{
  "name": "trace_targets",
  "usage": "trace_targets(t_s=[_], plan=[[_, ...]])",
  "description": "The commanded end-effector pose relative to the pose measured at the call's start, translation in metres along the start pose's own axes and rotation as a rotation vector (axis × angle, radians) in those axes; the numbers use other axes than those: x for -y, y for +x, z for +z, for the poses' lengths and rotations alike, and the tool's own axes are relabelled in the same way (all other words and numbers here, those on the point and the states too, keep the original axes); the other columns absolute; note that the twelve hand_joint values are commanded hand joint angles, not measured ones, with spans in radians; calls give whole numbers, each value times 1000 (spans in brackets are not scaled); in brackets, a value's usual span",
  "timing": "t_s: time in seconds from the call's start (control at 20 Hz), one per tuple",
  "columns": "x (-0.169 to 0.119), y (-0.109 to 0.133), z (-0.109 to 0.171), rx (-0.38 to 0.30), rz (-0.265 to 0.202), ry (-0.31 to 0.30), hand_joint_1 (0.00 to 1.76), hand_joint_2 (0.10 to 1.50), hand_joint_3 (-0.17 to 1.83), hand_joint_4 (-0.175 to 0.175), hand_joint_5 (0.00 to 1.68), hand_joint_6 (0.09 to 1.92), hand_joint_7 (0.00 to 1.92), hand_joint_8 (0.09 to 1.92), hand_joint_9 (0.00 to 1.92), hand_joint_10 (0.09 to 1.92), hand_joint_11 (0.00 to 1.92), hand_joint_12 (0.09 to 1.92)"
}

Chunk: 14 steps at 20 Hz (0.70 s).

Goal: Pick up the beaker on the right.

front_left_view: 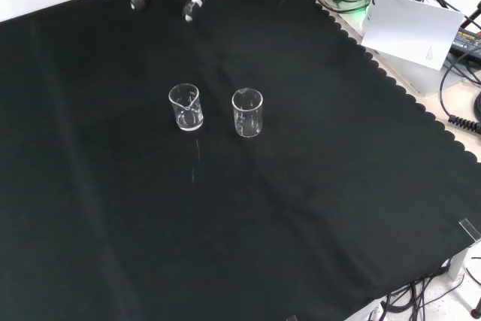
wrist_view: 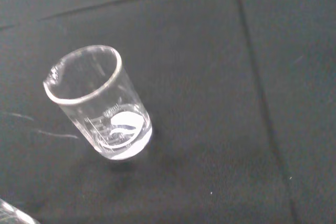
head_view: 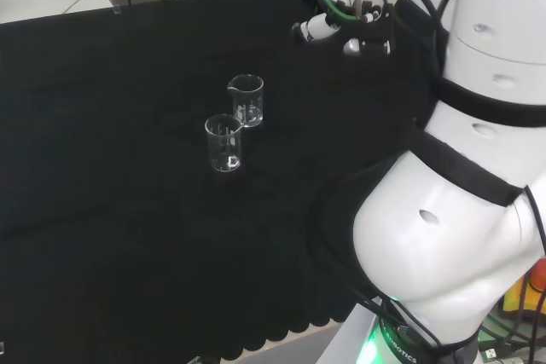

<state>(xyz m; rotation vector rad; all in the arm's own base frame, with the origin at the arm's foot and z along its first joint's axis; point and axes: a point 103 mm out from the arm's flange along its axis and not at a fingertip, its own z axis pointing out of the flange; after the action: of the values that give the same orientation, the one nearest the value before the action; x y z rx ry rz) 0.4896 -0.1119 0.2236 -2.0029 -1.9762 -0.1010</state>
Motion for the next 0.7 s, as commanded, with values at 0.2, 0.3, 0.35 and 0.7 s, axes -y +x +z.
trace_targets(t_s=[0.2,0.3,0.35,0.7], plan=[[-60,-18,74,-167,-105,-23,743,974,-175,-26,352,87,161,646,337,691,110,1409],[-62,-18,81,-204,-131,-27,762,958,-175,-28,370,87,186,655,371,686,134,1399],[-63,-18,85,-212,-146,-22,769,952,-175,-29,379,87,194,657,383,685,141,1397],[-72,-4,107,-217,-240,21,787,932,-175,-33,399,87,174,649,367,663,147,1390]])
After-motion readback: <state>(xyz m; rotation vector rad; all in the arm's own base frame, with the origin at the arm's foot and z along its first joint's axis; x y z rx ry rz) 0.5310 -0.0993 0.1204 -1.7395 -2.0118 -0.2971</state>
